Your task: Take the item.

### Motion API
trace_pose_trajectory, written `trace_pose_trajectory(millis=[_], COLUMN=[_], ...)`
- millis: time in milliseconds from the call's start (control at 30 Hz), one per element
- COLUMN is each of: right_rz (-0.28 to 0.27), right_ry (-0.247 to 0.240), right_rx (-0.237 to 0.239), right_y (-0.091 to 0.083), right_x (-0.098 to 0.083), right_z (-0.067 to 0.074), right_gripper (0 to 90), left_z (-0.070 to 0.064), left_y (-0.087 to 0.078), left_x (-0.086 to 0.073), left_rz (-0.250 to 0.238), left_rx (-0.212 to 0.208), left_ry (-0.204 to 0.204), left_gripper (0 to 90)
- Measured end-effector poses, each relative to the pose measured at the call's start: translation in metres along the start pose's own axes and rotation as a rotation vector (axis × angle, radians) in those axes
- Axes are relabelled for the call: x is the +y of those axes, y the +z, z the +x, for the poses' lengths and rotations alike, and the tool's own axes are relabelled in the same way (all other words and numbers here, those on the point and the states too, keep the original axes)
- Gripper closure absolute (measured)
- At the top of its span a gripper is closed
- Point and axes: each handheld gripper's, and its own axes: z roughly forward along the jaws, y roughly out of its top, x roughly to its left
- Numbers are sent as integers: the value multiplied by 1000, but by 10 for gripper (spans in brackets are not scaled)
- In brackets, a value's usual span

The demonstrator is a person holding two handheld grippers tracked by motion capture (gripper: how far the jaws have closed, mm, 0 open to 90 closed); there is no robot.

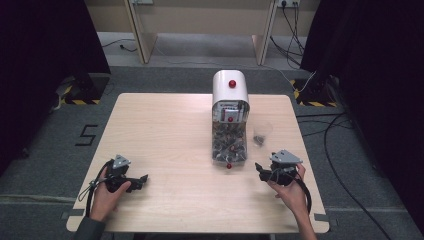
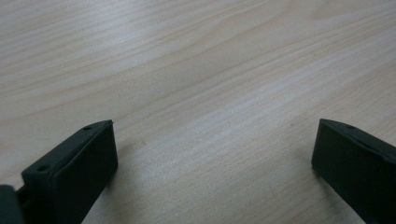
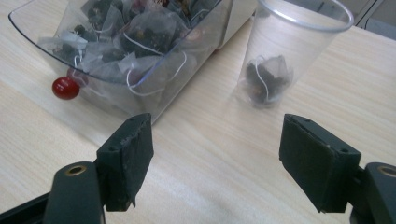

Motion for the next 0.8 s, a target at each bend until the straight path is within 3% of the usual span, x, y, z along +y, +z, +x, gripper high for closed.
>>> trace_pose_trajectory(millis=[333, 567, 800], right_rz=[13, 31, 62], right_ry=[-18, 16, 11], right_rx=[28, 46, 64], right_y=[-2, -4, -2], right_x=[-8, -16, -26], right_z=[10, 15, 21], right_gripper=[261, 245, 246], left_z=[0, 0, 0], left_y=[0, 0, 0], left_x=[0, 0, 0], left_rz=[0, 0, 0], left_rx=[0, 0, 0], left_ry=[0, 0, 0], left_gripper=[0, 0, 0])
